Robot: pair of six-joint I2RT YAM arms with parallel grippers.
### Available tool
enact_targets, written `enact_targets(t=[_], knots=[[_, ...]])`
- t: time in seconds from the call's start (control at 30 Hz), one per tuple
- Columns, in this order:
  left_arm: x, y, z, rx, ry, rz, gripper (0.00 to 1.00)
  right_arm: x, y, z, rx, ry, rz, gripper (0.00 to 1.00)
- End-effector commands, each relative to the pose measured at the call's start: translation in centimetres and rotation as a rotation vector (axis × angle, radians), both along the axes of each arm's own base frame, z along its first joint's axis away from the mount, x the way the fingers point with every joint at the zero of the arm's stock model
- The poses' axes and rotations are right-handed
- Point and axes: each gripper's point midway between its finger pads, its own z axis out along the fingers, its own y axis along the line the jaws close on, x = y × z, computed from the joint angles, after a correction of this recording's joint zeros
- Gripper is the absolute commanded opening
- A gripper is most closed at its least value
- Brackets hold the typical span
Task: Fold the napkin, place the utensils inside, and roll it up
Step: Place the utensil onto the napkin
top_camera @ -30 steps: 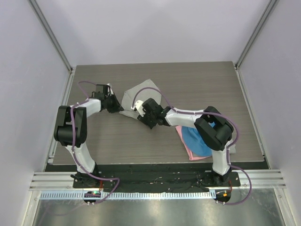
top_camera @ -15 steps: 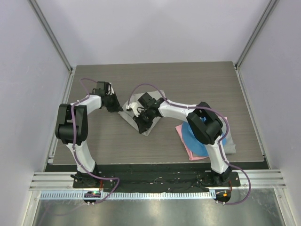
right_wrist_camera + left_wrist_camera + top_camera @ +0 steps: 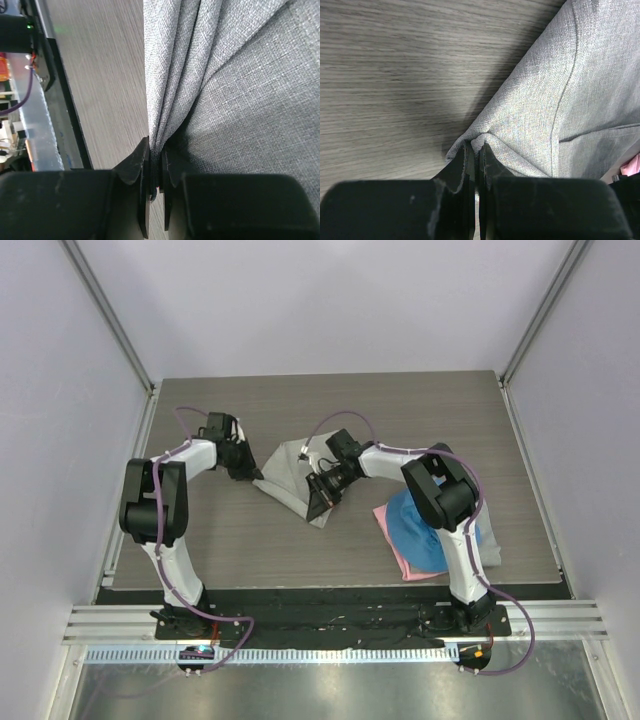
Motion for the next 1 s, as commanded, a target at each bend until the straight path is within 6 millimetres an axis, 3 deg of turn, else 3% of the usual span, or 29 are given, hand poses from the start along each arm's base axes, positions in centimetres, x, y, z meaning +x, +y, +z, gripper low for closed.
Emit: enact_targets(t=[0.0,0.1,0.17,0.37,0.47,0.67,0.8,0.97], knots=[[0.6,1.2,-0.8,0.055,-0.002,-0.006,0.0,-2.1,-0.5,-0.6,-0.01,0.107,-0.005,0.07],[0.4,1.1,-0.9,0.049,0.006,-0.009,0.0,-1.3,-0.2,0.4,0.0,0.079,-0.023,0.11],[0.4,0.9,-0.9,0.044,0.005,-0.015,0.0,-0.6,-0.1,1.3,-0.001,0.046,-0.039,0.19],[0.4,0.5,-0.6,0.031,0.009,-0.022,0.0,1.5,-0.1,5.6,-0.004,-0.106,-0.105,0.48],[0.3,0.4,-0.5,0.026,0.012,-0.018,0.0,2.2,-0.2,8.1,-0.002,-0.199,-0.136,0.55],[0.3,0.1,-0.3,0.005,0.01,-0.015,0.0,4.3,0.2,11.4,-0.121,-0.576,-0.204,0.61],[0.4,-0.2,-0.1,-0.01,0.007,-0.017,0.0,4.2,3.5,12.7,-0.126,-0.818,-0.212,0.62],[0.4,-0.4,-0.2,-0.025,0.007,-0.018,0.0,4.9,6.3,11.7,-0.134,-0.904,-0.204,0.57]])
